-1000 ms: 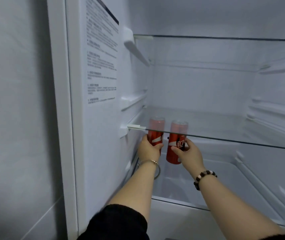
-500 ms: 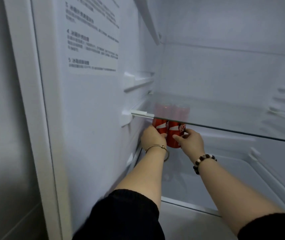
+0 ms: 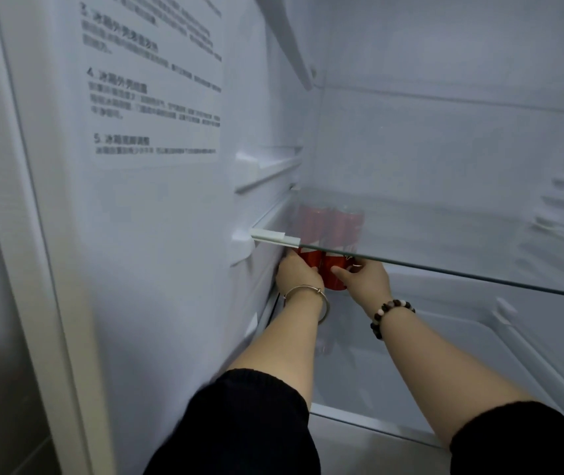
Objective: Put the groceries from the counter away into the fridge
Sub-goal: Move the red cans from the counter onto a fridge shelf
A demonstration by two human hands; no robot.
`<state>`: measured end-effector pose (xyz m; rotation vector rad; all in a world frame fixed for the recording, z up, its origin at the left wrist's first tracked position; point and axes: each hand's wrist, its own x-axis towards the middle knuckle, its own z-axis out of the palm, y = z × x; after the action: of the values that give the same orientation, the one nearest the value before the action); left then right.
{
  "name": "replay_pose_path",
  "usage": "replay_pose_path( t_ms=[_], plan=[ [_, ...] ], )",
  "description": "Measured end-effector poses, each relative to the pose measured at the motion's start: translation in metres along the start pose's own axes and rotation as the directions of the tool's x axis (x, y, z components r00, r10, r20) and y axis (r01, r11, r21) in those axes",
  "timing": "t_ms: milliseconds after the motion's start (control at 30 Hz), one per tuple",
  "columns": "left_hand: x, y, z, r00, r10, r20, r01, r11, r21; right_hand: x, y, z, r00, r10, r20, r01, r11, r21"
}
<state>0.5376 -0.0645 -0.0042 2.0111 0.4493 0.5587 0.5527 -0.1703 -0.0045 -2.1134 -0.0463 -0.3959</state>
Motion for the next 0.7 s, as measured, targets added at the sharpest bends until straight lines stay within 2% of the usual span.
replay_pose_path(
  t_ms=[133, 233, 467, 600, 700],
  plan=[
    [-0.015, 0.003, -0.004, 0.999, 0.001, 0.032, 0.001, 0.999, -0.036, -0.015, -0.002, -0.01, 0.999, 0.002, 0.047, 0.0, 0.999, -0.035],
    [-0.032, 0.006, -0.011, 0.998, 0.02, 0.052, -0.019, 1.0, -0.022, -0.025, -0.001, -0.018, 0.996, 0.069, 0.056, -0.069, 0.998, -0.011],
    [-0.065, 0.007, -0.028, 0.987, 0.059, 0.153, -0.051, 0.997, -0.055, -0.064, -0.007, -0.043, 0.994, 0.11, -0.028, -0.11, 0.993, -0.028],
    [-0.087, 0.008, -0.038, 0.944, 0.213, 0.251, -0.231, 0.972, 0.043, -0.095, -0.009, -0.061, 0.996, 0.046, -0.081, -0.053, 0.995, -0.083],
    [-0.11, 0.007, -0.046, 0.876, 0.345, 0.336, -0.418, 0.892, 0.173, -0.122, -0.007, -0.076, 0.992, -0.019, -0.128, 0.0, 0.989, -0.147]
  ],
)
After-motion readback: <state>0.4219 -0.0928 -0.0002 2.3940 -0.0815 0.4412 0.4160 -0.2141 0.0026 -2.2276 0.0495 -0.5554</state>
